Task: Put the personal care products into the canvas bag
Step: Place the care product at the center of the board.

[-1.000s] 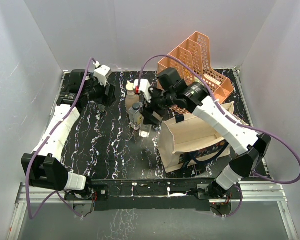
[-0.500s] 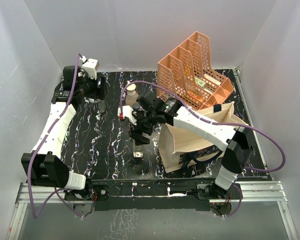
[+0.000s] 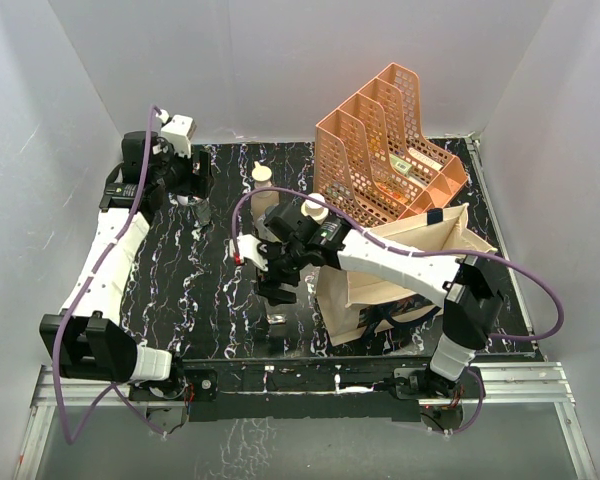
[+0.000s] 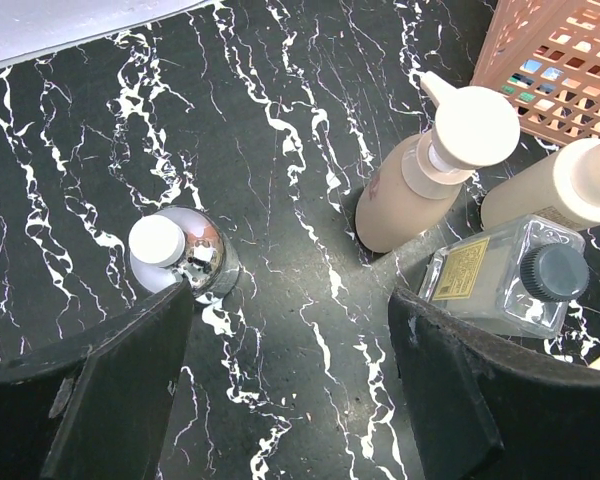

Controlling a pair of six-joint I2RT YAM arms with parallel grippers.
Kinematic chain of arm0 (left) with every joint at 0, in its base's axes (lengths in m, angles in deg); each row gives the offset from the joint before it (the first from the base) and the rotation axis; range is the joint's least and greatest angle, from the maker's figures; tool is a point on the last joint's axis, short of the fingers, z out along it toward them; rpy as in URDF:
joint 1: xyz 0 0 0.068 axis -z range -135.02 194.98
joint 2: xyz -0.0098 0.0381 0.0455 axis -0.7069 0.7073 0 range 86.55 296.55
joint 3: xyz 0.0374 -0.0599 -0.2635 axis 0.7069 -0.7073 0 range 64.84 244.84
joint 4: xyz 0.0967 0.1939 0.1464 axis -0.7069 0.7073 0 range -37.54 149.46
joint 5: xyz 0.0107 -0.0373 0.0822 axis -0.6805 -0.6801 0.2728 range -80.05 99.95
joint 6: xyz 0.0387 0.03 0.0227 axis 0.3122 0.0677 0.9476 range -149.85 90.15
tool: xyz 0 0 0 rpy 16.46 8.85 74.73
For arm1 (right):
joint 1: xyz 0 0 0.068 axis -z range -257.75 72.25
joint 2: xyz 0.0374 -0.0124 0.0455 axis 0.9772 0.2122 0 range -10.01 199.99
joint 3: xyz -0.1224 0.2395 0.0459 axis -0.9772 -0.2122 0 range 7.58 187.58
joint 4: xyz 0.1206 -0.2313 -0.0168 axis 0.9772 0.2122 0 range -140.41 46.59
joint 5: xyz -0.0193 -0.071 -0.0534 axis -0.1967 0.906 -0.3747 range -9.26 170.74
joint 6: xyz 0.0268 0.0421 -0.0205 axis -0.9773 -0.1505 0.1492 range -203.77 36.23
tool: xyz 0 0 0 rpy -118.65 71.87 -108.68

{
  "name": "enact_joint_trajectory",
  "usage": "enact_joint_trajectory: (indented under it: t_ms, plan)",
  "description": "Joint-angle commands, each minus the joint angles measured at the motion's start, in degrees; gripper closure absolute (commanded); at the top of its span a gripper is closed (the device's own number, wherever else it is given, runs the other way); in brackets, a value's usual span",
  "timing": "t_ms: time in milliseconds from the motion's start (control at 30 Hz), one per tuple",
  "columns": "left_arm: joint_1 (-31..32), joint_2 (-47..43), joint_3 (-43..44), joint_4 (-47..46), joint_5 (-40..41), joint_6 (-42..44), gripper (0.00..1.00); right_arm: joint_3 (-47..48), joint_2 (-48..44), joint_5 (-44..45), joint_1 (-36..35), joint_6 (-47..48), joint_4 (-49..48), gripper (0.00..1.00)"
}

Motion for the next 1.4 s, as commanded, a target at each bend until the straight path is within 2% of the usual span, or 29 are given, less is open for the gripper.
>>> enact_joint_trajectory:
  t_ms: [0,167,200,233,367,700,1367]
  plan:
    - [-0.5,-2.9,-0.5,-0.7,-0.8,0.3,0.23,-1.1,-2.2,-2.3,-0.3,0.7,-7.4,0.74]
    - [-0.7,-3.4,-0.5,-0.6,-1.9,0.3,0.22,-4.0,-2.4,-3.4,-0.4,-1.6,-10.0,0.59]
    - [-0.7,-3.4,-0.5,-0.6,-2.1,0.3,0.22,-4.3,-2.5,-3.1,-0.5,-1.9,-10.5,0.48]
    - [-0.8,-3.5,-0.5,-0.5,-2.3,0.3,0.22,-4.7,-2.6,-2.7,-0.5,-2.2,-10.8,0.41]
    - [-0.9,-3.8,-0.7,-0.5,-3.0,0.6,0.22,-4.8,-2.6,-2.6,-0.5,-3.0,-11.1,0.28]
    - [-0.9,-3.9,-0.7,-0.1,-4.1,1.2,0.22,-6.2,-3.9,-2.6,-0.5,-3.9,-11.3,0.14]
    - [-1.2,-4.0,-0.8,0.0,-5.4,1.6,0.22,-8.3,-4.8,-2.2,0.7,-7.5,-14.1,0.11]
